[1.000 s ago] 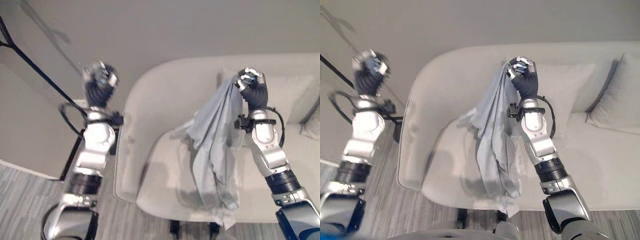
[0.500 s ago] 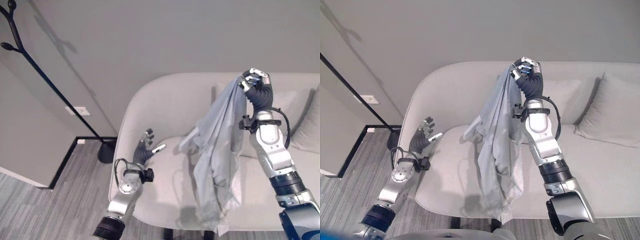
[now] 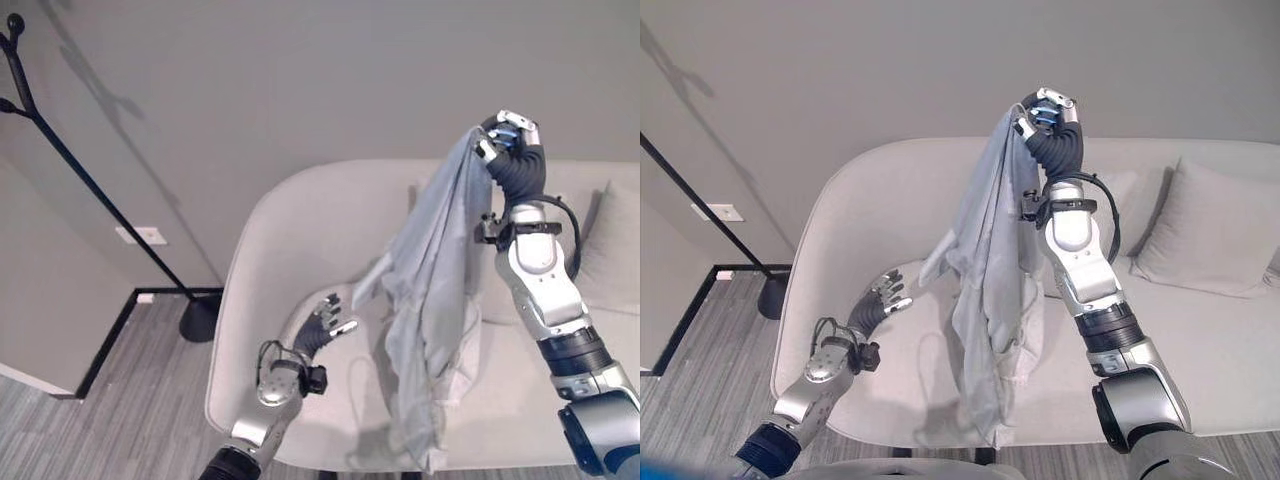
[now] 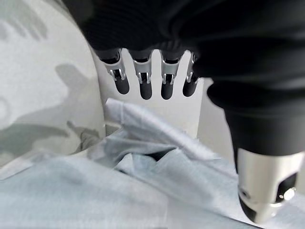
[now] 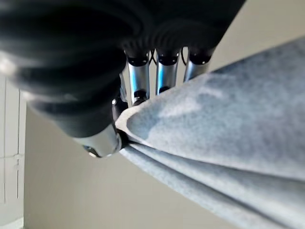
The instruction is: Hang the clothes on the sofa on the clothes rack.
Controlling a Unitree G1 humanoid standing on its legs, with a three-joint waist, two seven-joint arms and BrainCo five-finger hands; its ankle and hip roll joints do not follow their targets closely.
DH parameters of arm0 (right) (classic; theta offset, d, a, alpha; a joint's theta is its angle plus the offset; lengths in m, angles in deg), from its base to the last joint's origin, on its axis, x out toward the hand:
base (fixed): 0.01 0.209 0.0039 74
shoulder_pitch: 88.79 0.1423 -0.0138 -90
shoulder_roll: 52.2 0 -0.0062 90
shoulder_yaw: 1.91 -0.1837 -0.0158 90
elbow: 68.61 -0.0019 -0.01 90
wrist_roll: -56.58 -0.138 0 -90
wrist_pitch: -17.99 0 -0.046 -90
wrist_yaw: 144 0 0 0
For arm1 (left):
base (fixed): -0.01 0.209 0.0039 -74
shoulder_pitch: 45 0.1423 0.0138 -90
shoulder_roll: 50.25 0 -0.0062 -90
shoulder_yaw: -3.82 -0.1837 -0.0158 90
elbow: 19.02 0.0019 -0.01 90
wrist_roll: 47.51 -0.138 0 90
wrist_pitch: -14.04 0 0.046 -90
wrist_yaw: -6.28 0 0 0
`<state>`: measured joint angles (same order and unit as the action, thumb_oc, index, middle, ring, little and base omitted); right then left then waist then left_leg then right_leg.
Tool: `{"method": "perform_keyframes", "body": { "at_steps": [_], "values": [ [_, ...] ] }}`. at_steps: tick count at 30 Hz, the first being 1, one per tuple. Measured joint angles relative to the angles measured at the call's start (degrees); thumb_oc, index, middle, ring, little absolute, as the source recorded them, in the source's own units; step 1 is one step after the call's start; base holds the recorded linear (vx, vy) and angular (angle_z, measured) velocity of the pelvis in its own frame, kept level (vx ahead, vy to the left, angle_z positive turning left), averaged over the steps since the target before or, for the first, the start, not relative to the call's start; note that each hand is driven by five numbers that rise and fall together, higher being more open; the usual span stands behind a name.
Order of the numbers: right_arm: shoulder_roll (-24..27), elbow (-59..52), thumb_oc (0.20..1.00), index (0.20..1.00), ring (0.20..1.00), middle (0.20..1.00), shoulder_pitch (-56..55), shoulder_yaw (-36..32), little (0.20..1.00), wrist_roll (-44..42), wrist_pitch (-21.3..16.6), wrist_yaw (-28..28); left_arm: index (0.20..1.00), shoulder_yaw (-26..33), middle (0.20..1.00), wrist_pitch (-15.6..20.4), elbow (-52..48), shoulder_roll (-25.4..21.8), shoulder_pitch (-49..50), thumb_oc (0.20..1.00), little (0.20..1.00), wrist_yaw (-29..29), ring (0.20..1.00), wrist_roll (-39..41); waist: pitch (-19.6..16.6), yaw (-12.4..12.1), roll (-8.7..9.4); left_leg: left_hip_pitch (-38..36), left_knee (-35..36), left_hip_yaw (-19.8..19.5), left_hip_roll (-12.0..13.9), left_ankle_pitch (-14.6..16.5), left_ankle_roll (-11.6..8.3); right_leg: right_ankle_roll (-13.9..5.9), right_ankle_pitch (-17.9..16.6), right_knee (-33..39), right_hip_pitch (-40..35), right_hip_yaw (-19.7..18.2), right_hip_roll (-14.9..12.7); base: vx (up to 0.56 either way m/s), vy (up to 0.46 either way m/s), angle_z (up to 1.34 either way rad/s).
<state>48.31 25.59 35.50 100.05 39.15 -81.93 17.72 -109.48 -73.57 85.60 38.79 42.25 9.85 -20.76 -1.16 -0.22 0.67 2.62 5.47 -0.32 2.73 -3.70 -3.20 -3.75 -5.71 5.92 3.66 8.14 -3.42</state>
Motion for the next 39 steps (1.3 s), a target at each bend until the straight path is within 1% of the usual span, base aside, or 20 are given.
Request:
{"method": "perform_keyframes", "body": {
  "at_steps": [4, 6, 8, 11, 13, 17, 26, 31, 39],
  "values": [
    [0.00, -2.24, 0.200, 0.200, 0.200, 0.200, 0.00, 0.46, 0.200, -0.04, 0.09, 0.17, 1.000, -1.22, 1.000, -0.56, 0.09, 0.11, -0.34, 1.000, 1.000, -1.31, 1.000, 0.13, -0.70, 0.33, -0.29, -0.60, 0.13, 1.13, 0.00, 0.32, 0.05, 0.06, -0.07, 0.00, -0.06, -1.03, 0.01, 0.00, 0.004, -0.14],
    [0.11, -3.83, 0.200, 0.200, 0.200, 0.200, 0.04, 1.56, 0.200, -0.13, 0.08, 1.35, 1.000, -2.53, 1.000, -1.29, 0.06, 0.65, -4.30, 1.000, 1.000, -1.67, 1.000, 2.32, -1.51, 1.06, -0.35, -0.77, 0.13, 1.22, 0.00, 0.32, 0.04, 0.06, -0.07, -0.04, -0.15, -1.22, 0.04, 0.00, 0.005, -0.04],
    [0.10, -3.84, 0.200, 0.200, 0.200, 0.200, 0.06, 2.57, 0.200, -0.14, 0.08, 2.41, 1.000, -4.24, 1.000, -1.42, -0.03, 1.22, -8.97, 1.000, 1.000, -1.90, 1.000, 2.34, -2.65, 1.73, -0.49, -0.96, 0.11, 1.45, 0.03, 0.32, 0.05, 0.06, -0.07, 0.01, -0.18, -1.52, 0.07, 0.02, -0.010, -0.06],
    [-0.22, -3.85, 0.200, 0.200, 0.200, 0.200, 0.06, 2.63, 0.200, -0.12, 0.09, 2.58, 1.000, -5.77, 1.000, -1.96, -0.07, 1.12, -11.53, 1.000, 1.000, -1.97, 1.000, 2.33, -2.88, 1.70, -0.69, -1.42, 0.13, 1.58, 0.07, 0.34, 0.03, 0.06, -0.07, 0.00, -0.58, -1.64, 0.13, 0.00, -0.006, -0.02],
    [-0.65, -4.02, 0.200, 0.200, 0.200, 0.200, 0.05, 2.66, 0.200, -0.08, 0.08, 2.71, 1.000, -5.77, 1.000, -1.95, -0.02, 1.86, -12.51, 1.000, 1.000, -2.03, 1.000, 2.32, -3.13, 1.73, -0.78, -1.82, 0.15, 1.60, 0.12, 0.75, 0.09, 0.02, -0.01, 0.02, -0.96, -1.68, 0.17, 0.00, 0.000, 0.00],
    [-0.61, -5.04, 0.200, 0.200, 0.200, 0.200, 0.05, 2.67, 0.200, -0.06, 0.08, 3.86, 1.000, -5.78, 1.000, -1.96, 1.16, 2.41, -12.69, 1.000, 1.000, -2.01, 1.000, 2.33, -3.27, 1.79, -0.92, -1.82, 0.14, 1.65, 0.12, 0.75, 0.09, 0.02, -0.02, 0.01, -0.93, -1.73, 0.17, 0.00, 0.000, 0.00],
    [-0.61, -5.58, 0.200, 0.200, 0.200, 0.200, 0.06, 3.77, 0.200, 0.73, 0.09, 4.08, 1.000, -7.04, 1.000, -2.05, 2.00, 3.38, -12.79, 1.000, 1.000, -2.01, 1.000, 2.32, -3.37, 1.74, -1.06, -1.86, 0.12, 1.79, 0.11, 0.74, 0.10, 0.02, -0.01, -0.04, -0.94, -1.86, 0.19, 0.00, 0.000, 0.00],
    [-0.57, -5.57, 0.200, 0.200, 0.200, 0.200, 0.06, 3.71, 0.200, 1.97, 0.17, 3.40, 1.000, -7.17, 1.000, -2.15, 2.00, 3.23, -12.47, 1.000, 1.000, -1.99, 1.000, 2.15, -3.37, 1.60, -1.06, -1.87, 0.14, 1.77, 0.12, 0.75, 0.11, 0.02, -0.02, -0.04, -0.99, -1.84, 0.19, 0.00, 0.000, 0.00],
    [-0.53, -5.59, 0.200, 0.200, 0.200, 0.200, 0.06, 3.38, 0.200, 4.08, 1.12, 2.28, 1.000, -6.59, 1.000, -2.53, 3.06, 3.20, -9.14, 1.000, 1.000, -1.99, 1.000, 1.65, -3.37, 1.38, -1.06, -1.84, 0.15, 1.46, 0.13, 0.76, 0.12, -0.01, 0.02, 0.01, -1.09, -1.58, 0.20, 0.00, -0.001, 0.00]
  ]
}}
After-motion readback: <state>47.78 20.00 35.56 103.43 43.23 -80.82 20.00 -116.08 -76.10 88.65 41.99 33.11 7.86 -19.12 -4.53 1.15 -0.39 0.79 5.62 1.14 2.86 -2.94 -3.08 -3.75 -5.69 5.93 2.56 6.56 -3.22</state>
